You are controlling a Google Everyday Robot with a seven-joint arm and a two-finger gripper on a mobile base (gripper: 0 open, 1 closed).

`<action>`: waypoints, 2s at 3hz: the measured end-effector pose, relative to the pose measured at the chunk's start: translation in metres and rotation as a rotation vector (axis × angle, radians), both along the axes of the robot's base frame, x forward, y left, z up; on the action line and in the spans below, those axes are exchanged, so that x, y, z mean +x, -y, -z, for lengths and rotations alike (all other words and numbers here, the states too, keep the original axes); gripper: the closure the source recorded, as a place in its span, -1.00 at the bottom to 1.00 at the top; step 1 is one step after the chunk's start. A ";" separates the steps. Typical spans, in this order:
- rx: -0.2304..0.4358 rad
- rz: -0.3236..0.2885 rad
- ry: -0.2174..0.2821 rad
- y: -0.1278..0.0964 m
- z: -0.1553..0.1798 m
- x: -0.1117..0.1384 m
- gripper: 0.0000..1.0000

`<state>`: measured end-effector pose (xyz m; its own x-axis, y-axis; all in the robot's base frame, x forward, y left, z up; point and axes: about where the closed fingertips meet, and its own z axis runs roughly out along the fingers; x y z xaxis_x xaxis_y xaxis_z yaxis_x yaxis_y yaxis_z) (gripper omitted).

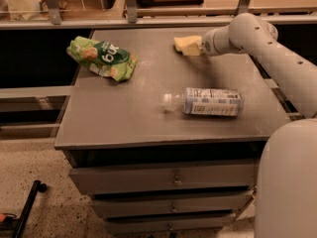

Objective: Move sponge near green rice chip bag

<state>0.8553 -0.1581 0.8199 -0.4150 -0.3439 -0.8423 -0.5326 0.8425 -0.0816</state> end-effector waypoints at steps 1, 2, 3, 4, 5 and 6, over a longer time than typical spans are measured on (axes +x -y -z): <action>0.000 0.000 0.000 0.000 0.000 0.000 1.00; 0.008 -0.009 0.077 0.032 -0.043 -0.010 1.00; 0.014 -0.029 0.162 0.067 -0.091 -0.023 1.00; 0.010 -0.032 0.172 0.068 -0.095 -0.022 1.00; 0.010 -0.032 0.171 0.068 -0.094 -0.022 1.00; 0.026 -0.097 0.171 0.057 -0.088 -0.035 1.00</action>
Offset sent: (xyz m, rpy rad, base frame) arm -0.0379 -0.1181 0.1527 0.0259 -0.2711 0.0242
